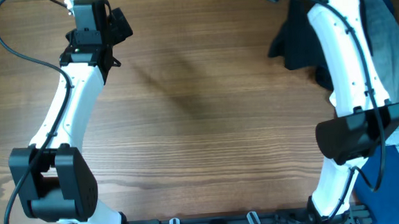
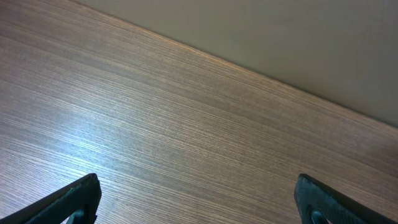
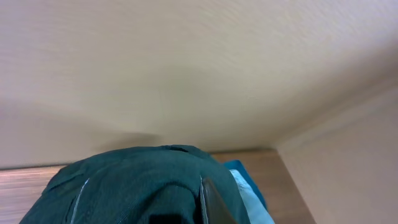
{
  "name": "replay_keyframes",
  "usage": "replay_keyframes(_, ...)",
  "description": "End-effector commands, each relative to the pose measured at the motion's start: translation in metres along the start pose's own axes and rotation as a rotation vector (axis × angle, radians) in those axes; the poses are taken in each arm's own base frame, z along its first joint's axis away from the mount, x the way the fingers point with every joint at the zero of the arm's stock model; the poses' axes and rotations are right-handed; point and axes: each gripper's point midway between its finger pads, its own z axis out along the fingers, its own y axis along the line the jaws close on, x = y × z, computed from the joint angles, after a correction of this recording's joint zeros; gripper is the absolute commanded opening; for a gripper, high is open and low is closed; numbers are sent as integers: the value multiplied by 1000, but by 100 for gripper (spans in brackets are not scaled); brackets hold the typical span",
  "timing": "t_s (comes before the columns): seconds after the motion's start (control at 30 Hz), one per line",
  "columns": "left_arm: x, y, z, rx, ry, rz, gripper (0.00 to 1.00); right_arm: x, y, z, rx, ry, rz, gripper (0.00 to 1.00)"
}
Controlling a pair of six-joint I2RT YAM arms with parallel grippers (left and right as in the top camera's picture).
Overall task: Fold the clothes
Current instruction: 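Pull the dark green trousers left off the pile with the right gripper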
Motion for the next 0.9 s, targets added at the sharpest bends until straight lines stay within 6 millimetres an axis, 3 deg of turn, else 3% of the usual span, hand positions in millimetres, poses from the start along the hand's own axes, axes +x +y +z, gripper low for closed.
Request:
replay_keyframes(0.0,-2,-4,1,14,1,-13,100,-42,14,-41,-61,-120,25,4)
replay_keyframes(0.1,-2,-4,1,13,1,-12,100,-53,60,-64,-207,-169,6,4)
replay_keyframes(0.5,-8,-3,1,6,-25,-8,100,-62,175,-147,-595,-242,-24,4)
replay_keyframes(0.53,-8,-3,1,6,-25,-8,100,-61,182,-152,-628,-242,-31,15)
replay_keyframes(0.57,-8,-3,1,6,-25,-8,100,-60,188,-157,-659,-241,-38,33)
replay_keyframes(0.6,-8,-3,1,6,-25,-8,100,-59,191,-160,-677,-240,-42,59)
replay_keyframes(0.7,-8,-3,1,6,-25,-8,100,-55,194,-161,-694,-224,-35,88)
replay_keyframes(0.8,-8,-3,1,6,-25,-8,100,-51,194,-161,-695,-209,-45,100)
replay_keyframes(0.87,-8,-3,1,6,-25,-8,100,-48,193,-158,-692,-195,-50,100)
